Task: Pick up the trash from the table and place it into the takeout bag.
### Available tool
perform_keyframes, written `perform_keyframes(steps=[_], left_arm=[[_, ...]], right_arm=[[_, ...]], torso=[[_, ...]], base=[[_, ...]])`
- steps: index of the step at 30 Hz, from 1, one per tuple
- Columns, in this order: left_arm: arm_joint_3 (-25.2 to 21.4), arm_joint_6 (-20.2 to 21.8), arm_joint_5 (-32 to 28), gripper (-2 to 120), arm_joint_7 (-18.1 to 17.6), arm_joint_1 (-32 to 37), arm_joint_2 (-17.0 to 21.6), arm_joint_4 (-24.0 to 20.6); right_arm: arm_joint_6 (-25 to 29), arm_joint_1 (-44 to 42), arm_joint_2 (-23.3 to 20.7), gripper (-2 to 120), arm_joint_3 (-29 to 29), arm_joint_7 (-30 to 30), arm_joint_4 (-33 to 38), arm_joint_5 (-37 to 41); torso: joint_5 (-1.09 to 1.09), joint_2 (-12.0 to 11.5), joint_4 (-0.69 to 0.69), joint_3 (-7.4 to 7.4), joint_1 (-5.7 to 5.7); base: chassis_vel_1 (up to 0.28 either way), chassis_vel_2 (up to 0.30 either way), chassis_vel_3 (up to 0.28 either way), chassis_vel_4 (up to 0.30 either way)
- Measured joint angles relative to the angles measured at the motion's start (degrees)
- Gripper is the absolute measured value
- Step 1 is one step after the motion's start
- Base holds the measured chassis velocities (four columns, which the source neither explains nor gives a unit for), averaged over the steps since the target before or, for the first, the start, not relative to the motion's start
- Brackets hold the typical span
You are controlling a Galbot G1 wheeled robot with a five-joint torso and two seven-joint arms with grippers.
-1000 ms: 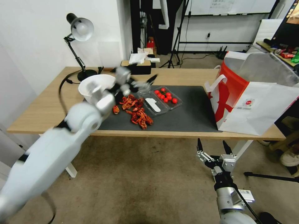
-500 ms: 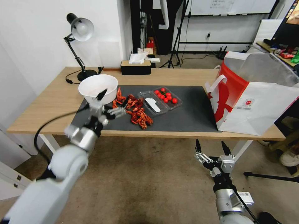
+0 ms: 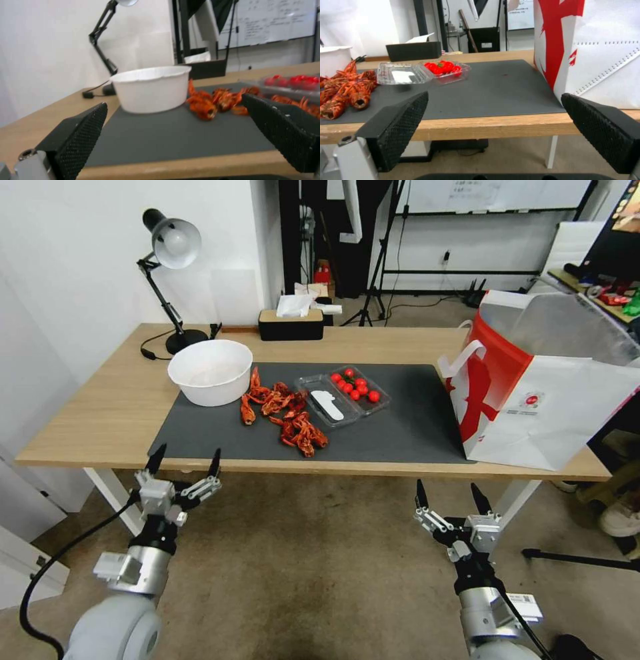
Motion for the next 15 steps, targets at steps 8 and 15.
perform_keyframes(steps=[8, 15], left_arm=[[0.7, -1.1, 3.3, 100, -2.7, 3.1, -3.5, 2.0], [0.7, -1.6, 3.8, 100, -3.2, 3.7, -5.1, 3.5]], right_arm=[[-0.3, 0.0, -0.8, 100, 0.4, -1.8, 0.0, 2.1], [-1.4, 0.7, -1.4, 100, 0.4, -2.8, 0.1, 3.8]], torso=[[0.00, 0.0, 0.00, 0.00, 0.01], [0.00, 0.0, 0.01, 0.00, 0.01]], base=[[0.000, 0.000, 0.000, 0.000], [0.000, 0.000, 0.000, 0.000]])
